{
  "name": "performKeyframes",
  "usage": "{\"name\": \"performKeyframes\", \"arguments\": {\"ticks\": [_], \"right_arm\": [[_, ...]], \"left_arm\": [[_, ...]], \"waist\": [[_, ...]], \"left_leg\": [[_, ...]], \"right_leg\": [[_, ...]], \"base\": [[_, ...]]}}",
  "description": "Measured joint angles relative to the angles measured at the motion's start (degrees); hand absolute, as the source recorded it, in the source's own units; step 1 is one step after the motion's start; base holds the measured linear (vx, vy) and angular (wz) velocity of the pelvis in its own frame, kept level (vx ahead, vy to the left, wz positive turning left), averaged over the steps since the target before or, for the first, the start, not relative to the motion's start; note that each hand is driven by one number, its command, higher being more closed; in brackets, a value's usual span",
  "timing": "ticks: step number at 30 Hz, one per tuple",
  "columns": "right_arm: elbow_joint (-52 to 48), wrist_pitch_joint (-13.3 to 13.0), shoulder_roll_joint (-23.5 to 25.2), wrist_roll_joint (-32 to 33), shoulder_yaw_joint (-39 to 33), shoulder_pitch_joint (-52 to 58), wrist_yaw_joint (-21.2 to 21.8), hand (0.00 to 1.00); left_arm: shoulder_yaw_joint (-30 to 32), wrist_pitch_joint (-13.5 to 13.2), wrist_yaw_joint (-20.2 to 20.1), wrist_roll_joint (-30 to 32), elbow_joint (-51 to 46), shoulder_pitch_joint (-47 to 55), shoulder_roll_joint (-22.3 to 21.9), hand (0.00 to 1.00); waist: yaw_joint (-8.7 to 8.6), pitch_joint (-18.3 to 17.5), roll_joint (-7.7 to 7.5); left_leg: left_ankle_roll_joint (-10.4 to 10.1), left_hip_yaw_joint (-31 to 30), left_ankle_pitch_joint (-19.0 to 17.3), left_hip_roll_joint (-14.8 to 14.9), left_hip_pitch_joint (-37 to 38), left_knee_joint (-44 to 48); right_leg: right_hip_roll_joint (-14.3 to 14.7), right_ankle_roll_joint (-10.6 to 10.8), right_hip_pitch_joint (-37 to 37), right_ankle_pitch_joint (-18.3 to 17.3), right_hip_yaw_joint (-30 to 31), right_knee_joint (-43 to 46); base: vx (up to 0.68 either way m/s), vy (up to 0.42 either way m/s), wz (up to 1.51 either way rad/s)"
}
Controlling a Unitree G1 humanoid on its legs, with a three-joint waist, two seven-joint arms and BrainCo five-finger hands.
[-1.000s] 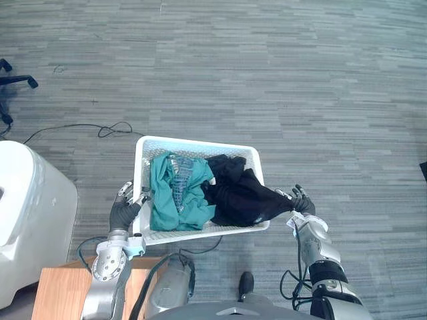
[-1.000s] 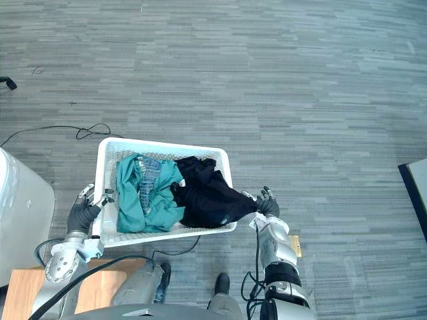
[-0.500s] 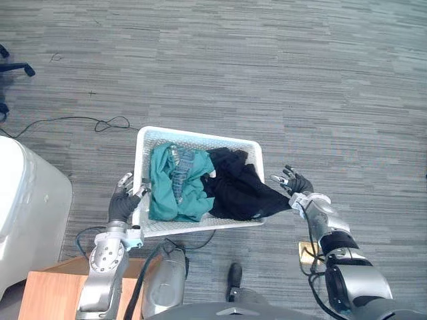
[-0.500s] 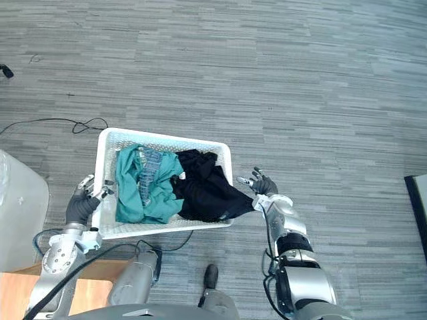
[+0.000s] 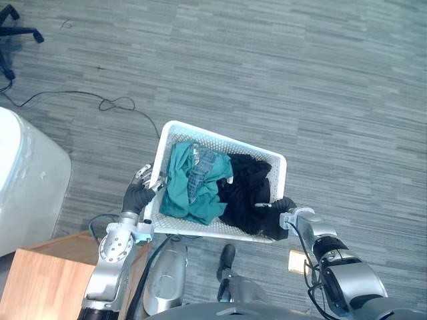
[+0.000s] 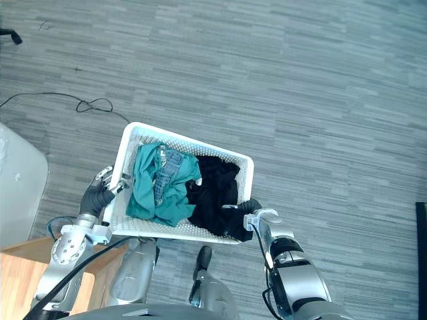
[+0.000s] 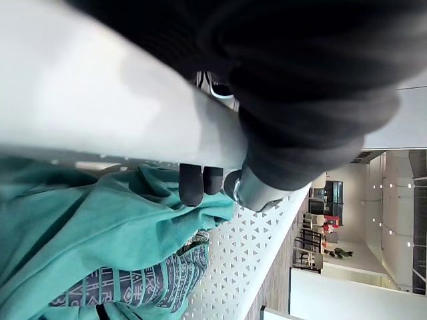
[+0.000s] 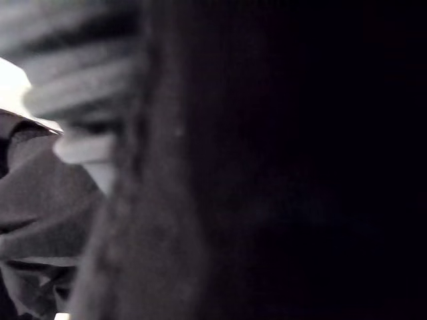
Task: Pick up the laundry basket with both hands and put the clothes into the washing machine.
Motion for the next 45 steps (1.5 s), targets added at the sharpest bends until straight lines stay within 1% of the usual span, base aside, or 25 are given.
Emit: {"name": "performKeyframes", "arguments": {"ticks": [4,5,6,7,8,9,11,13,14,15,16,17,19,21,23,29,32,34,38,40,41,42,43,44,45], "right_arm": [[-0.28,-0.01,-0.08,1.05,1.15,0.64,-0.64,0.00],[-0.39,-0.02,-0.07,1.25,1.19,0.64,-0.90,1.00],[-0.77,-0.03,0.13,2.42,1.24,0.64,-1.67,1.00],[-1.56,-0.02,0.15,2.85,1.40,0.78,-1.99,1.00],[-2.26,-0.03,0.49,2.96,1.45,0.86,-2.33,1.00],[-3.10,-0.09,0.99,3.38,1.51,0.64,-2.42,1.00],[-4.09,-0.07,1.39,3.35,1.55,0.95,-2.65,1.00],[-5.18,-0.53,1.45,3.35,1.58,0.94,-3.05,1.00],[-5.38,-0.61,1.46,3.35,1.62,0.73,-3.42,1.00],[-6.66,-0.80,1.43,3.34,1.62,0.66,-4.57,1.00],[-7.12,-1.17,1.44,3.33,1.62,0.68,-4.96,1.00],[-7.64,-1.33,1.49,3.32,1.56,0.65,-5.39,1.00],[-9.11,-1.29,1.95,3.29,0.83,0.69,-6.92,1.00],[-10.46,-1.28,2.56,3.29,-1.41,1.98,-8.48,1.00],[-12.66,-1.23,2.97,3.29,-3.22,3.48,-9.38,1.00],[-23.19,-1.20,5.50,3.06,-10.27,7.45,-12.97,1.00],[-32.04,-0.99,5.81,1.05,-11.00,9.62,-14.20,1.00],[-40.14,-0.99,7.03,-2.68,-12.60,12.28,-15.84,1.00],[-50.62,-0.97,8.53,-6.69,-14.39,16.57,-17.58,1.00],[-56.57,-0.98,10.66,-8.66,-15.17,19.64,-18.07,1.00],[-59.94,-0.98,12.14,-11.37,-15.82,22.17,-18.12,1.00],[-63.51,-0.99,13.81,-13.93,-16.05,24.91,-18.46,1.00],[-65.21,-1.00,14.59,-15.03,-16.15,26.05,-18.73,1.00],[-67.68,-1.05,16.44,-16.10,-16.22,27.98,-19.17,1.00],[-69.04,-1.19,18.08,-16.46,-15.94,28.95,-19.43,1.00]], "left_arm": [[-0.52,0.01,0.00,0.09,0.00,-0.05,0.27,1.00],[-0.51,0.01,0.00,0.09,0.00,-0.18,0.27,1.00],[-0.49,0.01,-0.01,0.17,-0.12,-0.87,0.45,1.00],[-0.37,0.01,0.01,0.43,-0.36,-1.50,0.43,1.00],[-0.07,0.00,0.01,0.56,-0.53,-2.05,0.83,1.00],[0.64,0.01,0.20,0.63,-0.35,-3.16,1.49,1.00],[1.30,0.08,0.47,0.63,-0.36,-4.04,2.00,1.00],[1.75,0.05,1.57,0.61,-0.62,-4.03,1.95,1.00],[1.75,0.05,1.75,0.61,-0.94,-4.05,1.93,1.00],[1.74,0.03,1.76,0.61,-2.02,-4.22,1.90,1.00],[1.72,0.02,1.76,0.61,-2.49,-4.44,1.91,1.00],[1.64,-0.03,1.75,0.61,-2.80,-4.87,1.76,1.00],[1.68,-0.04,1.78,0.62,-3.52,-4.56,1.43,1.00],[0.93,-0.03,1.77,0.62,-3.58,-4.03,0.80,1.00],[0.82,0.02,1.76,0.62,-3.60,-3.66,-0.09,1.00],[1.19,0.05,2.50,0.49,-4.50,-2.26,-2.33,1.00],[3.15,-0.06,3.00,-0.29,-5.11,-2.10,-3.25,1.00],[3.60,-0.27,3.70,-1.09,-5.78,-1.63,-3.95,1.00],[3.57,-0.71,4.09,-1.98,-6.82,-0.38,-4.73,1.00],[3.63,-0.71,4.19,-2.30,-6.83,0.69,-4.78,1.00],[3.68,-0.70,4.22,-2.30,-6.81,1.40,-4.81,1.00],[3.68,-0.70,4.22,-2.28,-6.83,2.00,-4.88,1.00],[3.81,-0.70,4.22,-2.27,-6.88,2.15,-4.95,1.00],[4.39,-0.70,4.23,-2.16,-6.90,2.47,-5.08,1.00],[5.22,-0.72,4.24,-2.11,-6.90,3.03,-5.36,1.00]], "waist": [[0.89,0.45,-0.83],[1.04,0.52,-0.95],[1.68,1.10,-1.49],[1.86,1.06,-1.39],[2.18,1.45,-2.15],[2.48,2.33,-3.45],[3.18,2.45,-3.55],[4.64,2.52,-3.56],[4.72,2.51,-3.58],[4.76,2.54,-3.66],[4.62,2.64,-3.86],[4.22,2.82,-4.25],[4.54,2.83,-4.36],[3.98,2.78,-4.48],[3.61,2.78,-4.49],[3.04,2.72,-4.57],[2.92,2.72,-4.57],[2.66,2.68,-4.57],[0.99,1.88,-4.45],[-0.25,1.12,-4.25],[-1.17,0.24,-4.18],[-2.28,-0.91,-4.01],[-2.78,-1.31,-3.94],[-4.21,-1.87,-3.23],[-5.42,-2.88,-3.12]], "left_leg": [[-1.11,-0.61,0.44,0.37,-1.21,2.17],[-1.65,-0.65,0.75,0.09,-2.32,4.14],[-2.28,-0.61,-1.34,-0.62,-5.05,5.96],[-1.42,-0.89,1.59,-0.35,-4.46,-3.65],[-1.52,-0.75,1.20,-0.09,-3.64,-4.66],[-1.48,-1.52,1.96,-1.05,-3.95,-4.48],[-1.48,-2.26,1.96,-0.97,-3.14,-4.29],[-1.48,-2.14,1.95,-0.74,-0.66,-4.54],[-1.48,-2.14,1.95,-0.68,-0.43,-4.47],[-1.48,-2.13,1.95,-0.47,-0.27,-4.41],[-1.51,-2.08,1.92,-0.49,-0.27,-4.34],[-2.31,-2.29,1.33,-0.65,-0.17,-3.92],[-3.08,-2.19,0.86,1.35,0.00,-3.87],[-3.46,-2.18,0.82,3.09,0.57,-4.53],[-3.90,-2.15,0.54,3.46,0.87,-4.53],[-4.14,-1.96,0.39,3.64,2.78,-4.45],[-4.16,-1.60,0.36,3.63,3.28,-4.43],[-4.59,-0.77,0.03,3.74,4.39,-4.35],[-4.49,0.33,-1.27,4.68,6.74,-4.00],[-4.37,1.98,-2.62,5.66,9.52,-4.06],[-4.32,3.10,-3.88,6.25,11.44,-4.08],[-3.86,3.89,-4.91,6.53,13.02,-4.12],[-3.56,4.39,-5.31,6.65,13.96,-4.22],[-3.19,5.14,-6.35,6.88,15.70,-4.52],[-3.55,6.51,-7.42,7.52,17.34,-4.65]], "right_leg": [[0.93,-0.05,0.12,-0.01,-0.29,0.37],[0.85,-0.06,0.19,-0.01,-0.36,0.38],[0.31,-0.95,0.34,-0.51,-0.15,0.63],[0.75,-0.91,0.24,-1.52,-1.48,1.15],[0.56,-0.82,-0.03,-2.96,-1.63,2.10],[-0.31,-0.89,-0.82,-4.43,-2.95,4.23],[-0.34,-0.53,-1.05,-4.73,-3.77,7.52],[-1.83,-0.20,-2.54,-9.59,-5.69,12.59],[-2.25,-0.04,-3.01,-10.08,-6.11,12.43],[-3.00,-0.08,-4.16,-9.57,-6.49,10.53],[-3.46,-0.32,-4.29,-7.68,-6.57,8.59],[-4.08,0.36,-4.53,-3.43,-6.50,6.75],[-2.02,-0.03,-3.92,-3.16,-6.30,5.88],[-0.37,-0.28,-3.82,-3.00,-6.32,5.91],[0.22,-0.47,-3.72,-2.87,-6.44,5.95],[0.46,-0.96,-1.96,-2.56,-6.37,5.95],[0.47,-1.74,-1.82,-2.04,-6.12,5.96],[0.34,-1.80,-1.46,-2.00,-5.81,6.68],[0.44,-1.90,-2.04,-2.22,-4.33,10.92],[0.19,-1.83,-3.61,-3.47,-3.84,17.88],[-0.50,-1.50,-5.63,-4.88,-3.02,24.69],[-1.38,-1.31,-8.91,-5.16,-1.88,32.77],[-1.83,-1.24,-10.76,-4.83,-1.08,37.17],[-2.30,-1.75,-13.68,-7.36,0.28,43.59],[-2.47,-1.82,-15.73,-10.91,1.66,46.38]], "base": [[0.08,-0.038,0.10],[0.09,0.041,0.17],[0.07,0.078,0.29],[0.08,0.092,0.31],[0.11,0.064,0.52],[0.11,0.052,0.55],[0.13,0.040,0.42],[0.08,0.030,0.09],[0.00,0.000,0.08],[-0.03,-0.031,0.07],[-0.09,-0.084,0.16],[-0.06,-0.135,0.07],[0.00,-0.137,-0.12],[0.03,-0.114,-0.13],[0.04,-0.060,-0.11],[0.05,0.014,-0.02],[0.03,0.039,-0.08],[0.04,0.042,-0.14],[0.05,0.064,-0.28],[0.06,0.090,-0.42],[0.10,0.099,-0.38],[0.10,0.069,-0.34],[0.13,0.044,-0.24],[0.13,-0.014,-0.26],[0.15,-0.045,-0.31]]}}
